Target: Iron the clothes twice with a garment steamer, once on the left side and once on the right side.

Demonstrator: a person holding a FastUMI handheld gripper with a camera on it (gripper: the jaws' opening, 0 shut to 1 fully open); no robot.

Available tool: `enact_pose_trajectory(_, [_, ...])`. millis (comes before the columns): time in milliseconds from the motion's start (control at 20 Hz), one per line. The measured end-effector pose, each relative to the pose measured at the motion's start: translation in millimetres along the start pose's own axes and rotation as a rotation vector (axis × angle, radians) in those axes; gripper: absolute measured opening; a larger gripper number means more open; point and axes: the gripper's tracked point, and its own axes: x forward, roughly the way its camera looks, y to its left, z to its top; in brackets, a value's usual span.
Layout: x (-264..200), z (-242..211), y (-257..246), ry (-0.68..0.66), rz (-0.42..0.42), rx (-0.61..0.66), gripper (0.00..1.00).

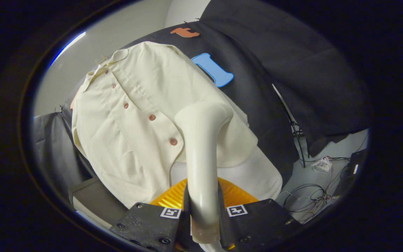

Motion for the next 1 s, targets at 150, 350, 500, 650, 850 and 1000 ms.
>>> enact_pose_trajectory(150, [-10, -18, -14, 0.023, -0.033, 0.042, 0.33])
enact_pose_trajectory(350, [-30, -46, -28, 0.065, -0.069, 0.058, 0.33])
enact_pose_trajectory(500, [-49, -63, -32, 0.079, -0.080, 0.075, 0.33])
enact_pose_trajectory(650, [-74, -73, -21, 0.080, -0.066, 0.081, 0.33])
enact_pose_trajectory(850, [-116, -82, 16, 0.077, -0.033, 0.032, 0.33])
enact_pose_trajectory(1000, [-151, -87, 76, 0.059, 0.070, 0.024, 0.33])
